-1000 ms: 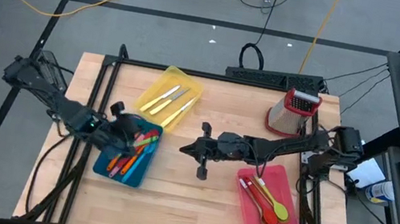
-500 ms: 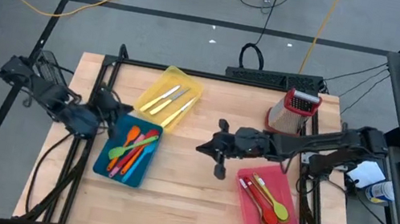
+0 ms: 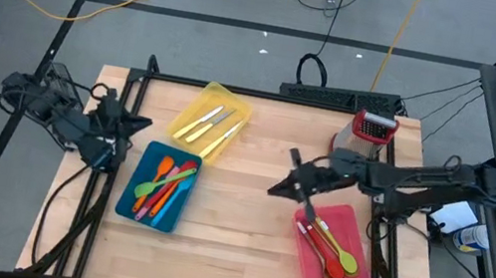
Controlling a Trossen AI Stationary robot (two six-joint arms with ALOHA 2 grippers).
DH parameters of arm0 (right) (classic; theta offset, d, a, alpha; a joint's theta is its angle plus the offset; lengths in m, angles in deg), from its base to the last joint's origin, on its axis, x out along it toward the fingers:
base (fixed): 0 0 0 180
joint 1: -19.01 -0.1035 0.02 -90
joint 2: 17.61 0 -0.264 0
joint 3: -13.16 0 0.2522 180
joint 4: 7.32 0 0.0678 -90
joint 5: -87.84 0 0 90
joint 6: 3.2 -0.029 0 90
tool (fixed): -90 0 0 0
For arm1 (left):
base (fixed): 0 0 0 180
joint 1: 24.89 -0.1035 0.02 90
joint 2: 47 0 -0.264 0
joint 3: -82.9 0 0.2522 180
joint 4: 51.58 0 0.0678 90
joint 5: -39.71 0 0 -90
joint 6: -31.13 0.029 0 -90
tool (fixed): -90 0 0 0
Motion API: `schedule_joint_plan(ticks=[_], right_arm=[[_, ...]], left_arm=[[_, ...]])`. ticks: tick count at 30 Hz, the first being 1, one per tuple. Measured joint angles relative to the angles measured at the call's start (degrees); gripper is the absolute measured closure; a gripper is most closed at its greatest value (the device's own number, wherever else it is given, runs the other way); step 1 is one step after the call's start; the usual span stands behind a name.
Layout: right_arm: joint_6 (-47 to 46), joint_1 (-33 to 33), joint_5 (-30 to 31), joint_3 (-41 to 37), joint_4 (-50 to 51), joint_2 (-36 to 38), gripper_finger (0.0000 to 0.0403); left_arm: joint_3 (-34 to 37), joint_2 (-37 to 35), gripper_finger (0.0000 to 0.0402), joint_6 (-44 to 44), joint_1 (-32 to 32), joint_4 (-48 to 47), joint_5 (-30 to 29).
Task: Pick & Place Kitchen Items
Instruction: Return to Home Position
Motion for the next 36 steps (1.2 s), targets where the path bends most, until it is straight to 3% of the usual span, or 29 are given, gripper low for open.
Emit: schedule_joint_plan(ticks=[5,8,10,13,16,22,28,36], right_arm=[[-1.91,3.41,-0.05,-12.13,-11.13,8.93,0.0394],[-3.60,5.55,-0.05,-18.02,-14.65,14.02,0.0394],[-5.56,6.81,-0.05,-21.19,-15.04,17.20,0.0394],[-7.04,7.99,-0.21,-24.88,-14.98,20.82,0.0395],[-7.05,8.35,-0.39,-27.35,-15.05,23.66,0.0394],[-4.49,8.44,-0.46,-31.55,-18.04,28.51,0.0394],[-3.72,8.94,-0.21,-35.00,-20.31,32.74,0.0396],[-4.44,15.83,-2.97,-38.16,-20.44,37.58,0.0396]], left_arm=[[5.42,-3.19,0.0371,0.84,0.02,2.79,0.31],[10.05,-4.88,0.0371,7.94,0.02,10.98,1.91],[12.75,-6.03,0.0371,16.09,0.00,18.02,6.51],[14.97,-8.22,0.0371,27.60,-0.11,26.97,18.62],[15.30,-10.33,0.0371,34.50,-0.46,29.42,26.75],[15.38,-16.00,0.0371,35.90,-2.66,26.66,27.11],[17.81,-19.30,0.0371,38.51,-4.70,27.27,31.40],[23.69,-19.66,0.0371,39.08,-8.87,31.05,31.51]])
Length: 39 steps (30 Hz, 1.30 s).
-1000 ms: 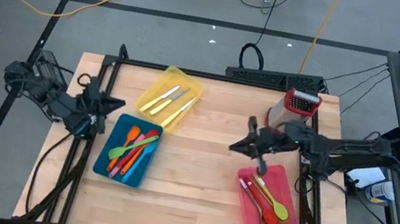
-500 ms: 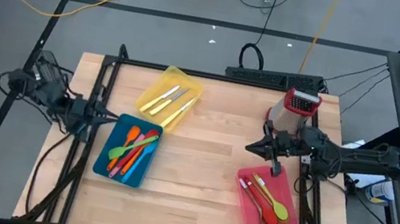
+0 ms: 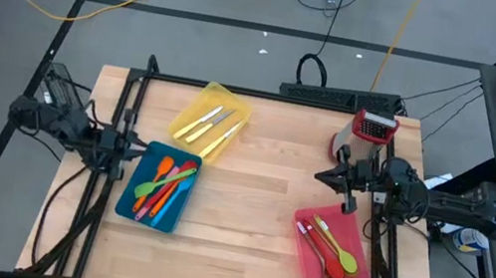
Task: Pick & Place Kitchen Items
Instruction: Return to Home Position
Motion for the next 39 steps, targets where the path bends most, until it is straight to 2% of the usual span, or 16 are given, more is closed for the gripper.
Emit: schedule_joint_plan(ticks=[2,4,8,14,17,24,32,39], right_arm=[[0.03,2.19,-4.45,-0.68,0.06,0.66,0.0397],[-0.07,3.88,-6.36,-1.33,-0.30,0.85,0.0395],[-1.16,6.34,-6.20,-3.14,-1.63,0.97,0.0395],[-1.24,6.75,-6.40,-6.82,-7.47,0.97,0.0396],[-1.15,6.75,-6.28,-8.29,-10.36,1.08,0.0394],[-1.13,6.75,-7.34,-8.52,-10.08,1.01,0.0396],[0.87,6.73,-9.12,-8.56,-9.91,0.84,0.0396],[0.84,6.73,-9.12,-8.63,-9.84,0.84,0.0394]], left_arm=[[0.63,0.02,0.0371,-0.73,-1.42,0.02,0.02],[1.13,-0.02,0.0371,-1.61,-2.87,0.69,0.04],[2.04,0.00,0.0371,-1.78,-5.42,0.47,0.80],[2.79,0.00,0.0371,-1.49,-8.98,0.96,7.88],[4.44,0.00,0.0371,-1.75,-10.51,2.98,8.11],[8.97,0.00,0.0371,-3.34,-13.50,7.33,8.28],[15.77,0.02,0.0371,-4.46,-16.85,15.75,12.58],[19.31,0.02,0.0371,-5.85,-20.31,19.57,13.70]])
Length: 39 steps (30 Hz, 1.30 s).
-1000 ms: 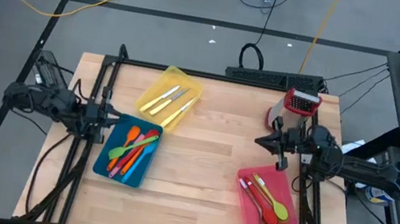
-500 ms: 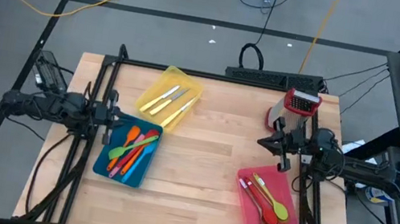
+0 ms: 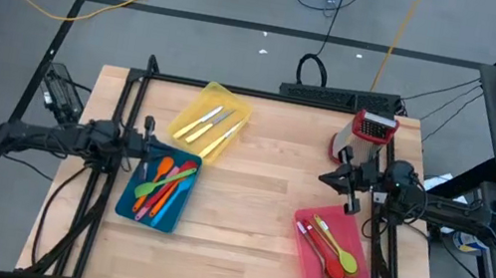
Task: Pick & Place Kitchen Items
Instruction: Return to Home Position
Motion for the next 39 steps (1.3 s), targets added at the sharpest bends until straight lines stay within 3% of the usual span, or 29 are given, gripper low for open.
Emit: schedule_joint_plan(ticks=[9,39], right_arm=[[0.00,0.00,0.04,-0.04,0.04,0.00,0.0398],[0.00,0.00,0.09,-0.09,0.05,-0.02,0.0401]], left_arm=[[2.02,0.15,0.0371,-3.18,-3.90,0.65,5.37],[2.00,0.15,0.0371,-4.71,-5.42,0.22,5.34]])
